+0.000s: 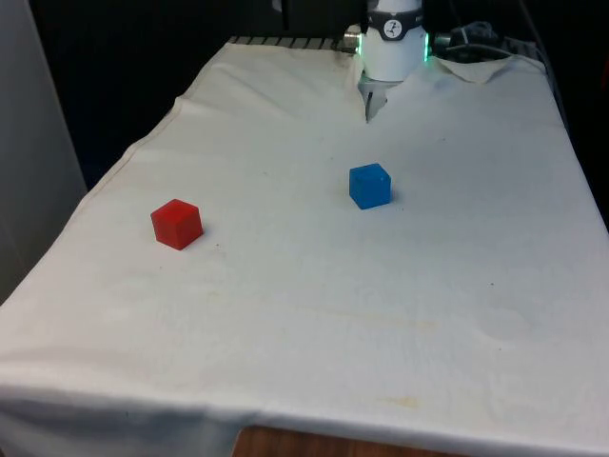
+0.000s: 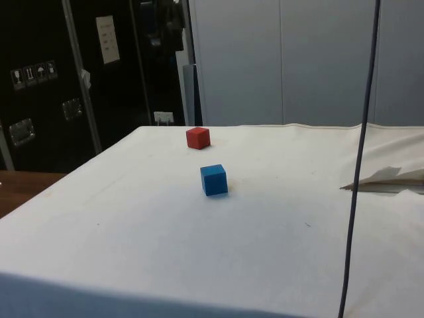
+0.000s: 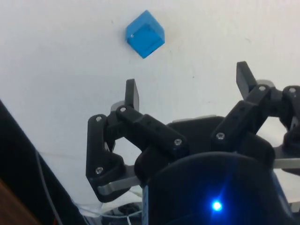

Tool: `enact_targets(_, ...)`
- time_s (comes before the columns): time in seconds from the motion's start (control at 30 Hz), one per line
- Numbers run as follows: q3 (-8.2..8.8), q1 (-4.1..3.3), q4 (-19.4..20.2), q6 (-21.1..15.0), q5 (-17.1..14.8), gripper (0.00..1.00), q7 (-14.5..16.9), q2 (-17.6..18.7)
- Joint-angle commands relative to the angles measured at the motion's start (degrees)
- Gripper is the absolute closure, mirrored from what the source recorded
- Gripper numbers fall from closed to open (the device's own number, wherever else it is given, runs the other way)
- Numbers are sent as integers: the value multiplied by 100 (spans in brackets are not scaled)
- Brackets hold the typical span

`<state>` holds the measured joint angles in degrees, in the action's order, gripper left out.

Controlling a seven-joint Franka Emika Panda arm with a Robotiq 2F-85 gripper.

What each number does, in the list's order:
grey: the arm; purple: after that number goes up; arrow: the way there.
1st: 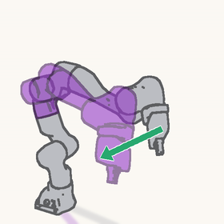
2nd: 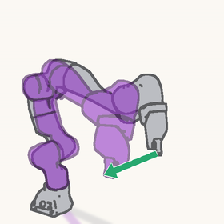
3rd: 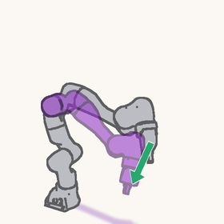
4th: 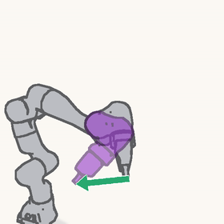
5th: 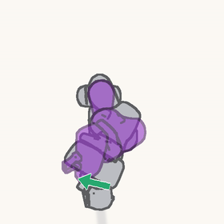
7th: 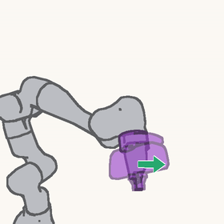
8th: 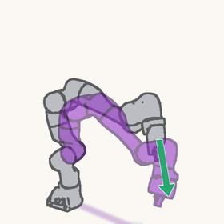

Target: Stack the two cubes.

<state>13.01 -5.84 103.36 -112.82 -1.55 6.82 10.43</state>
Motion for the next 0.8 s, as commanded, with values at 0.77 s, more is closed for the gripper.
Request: enact_targets(0.77, 395, 69, 86, -900, 29, 0, 498, 521)
